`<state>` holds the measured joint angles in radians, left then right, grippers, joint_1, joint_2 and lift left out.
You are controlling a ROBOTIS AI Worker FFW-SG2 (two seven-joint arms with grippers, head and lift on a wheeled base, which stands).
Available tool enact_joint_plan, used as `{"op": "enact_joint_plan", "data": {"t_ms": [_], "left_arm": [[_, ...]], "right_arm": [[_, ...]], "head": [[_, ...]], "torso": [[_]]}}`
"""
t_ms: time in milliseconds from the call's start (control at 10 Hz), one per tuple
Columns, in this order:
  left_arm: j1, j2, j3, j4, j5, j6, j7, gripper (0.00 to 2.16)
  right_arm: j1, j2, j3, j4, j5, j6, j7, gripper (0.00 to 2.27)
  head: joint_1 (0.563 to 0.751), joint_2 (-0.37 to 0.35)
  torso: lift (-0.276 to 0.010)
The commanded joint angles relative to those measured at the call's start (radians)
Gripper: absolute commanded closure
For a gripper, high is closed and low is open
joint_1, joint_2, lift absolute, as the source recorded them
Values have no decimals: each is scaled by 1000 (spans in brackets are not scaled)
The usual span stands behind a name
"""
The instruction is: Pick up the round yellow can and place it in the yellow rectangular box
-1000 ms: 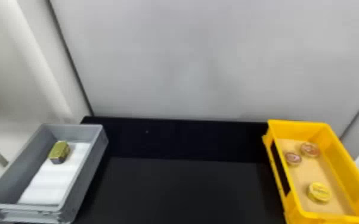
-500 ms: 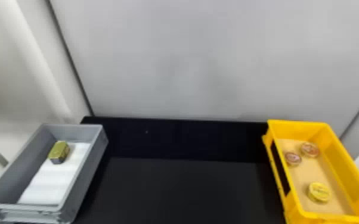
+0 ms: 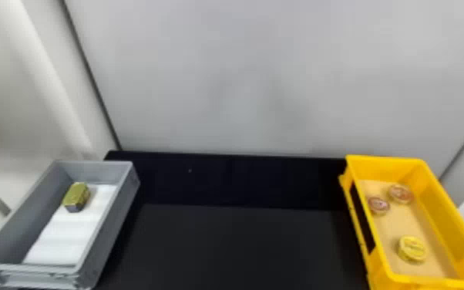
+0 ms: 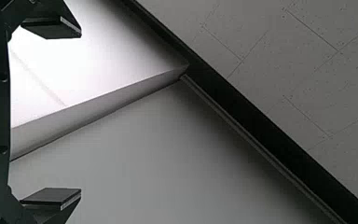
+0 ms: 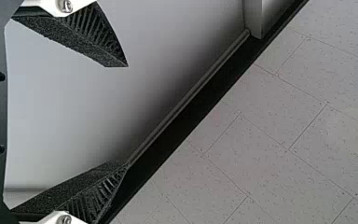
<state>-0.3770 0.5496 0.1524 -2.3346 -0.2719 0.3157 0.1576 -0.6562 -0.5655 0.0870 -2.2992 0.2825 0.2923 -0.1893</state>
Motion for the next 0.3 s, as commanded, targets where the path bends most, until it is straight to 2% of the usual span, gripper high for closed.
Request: {"op": "enact_joint_plan", "data": {"t_ms": [0,100,200], "left_arm": [[-14,11,-5,0,0,7,0,85],[-20,21,-10,0,0,14,0,85],[-19,17,-11,0,-1,14,0,85]], "right_arm": [[6,-4,-6,-2,0,9,4,16],[13,-4,1,-2,0,7,-2,18],[15,-4,1,-3,-2,9,-1,16]], "head": [[663,54],[663,54],[663,54]], "torso": [[-10],[-10],[-10]]}}
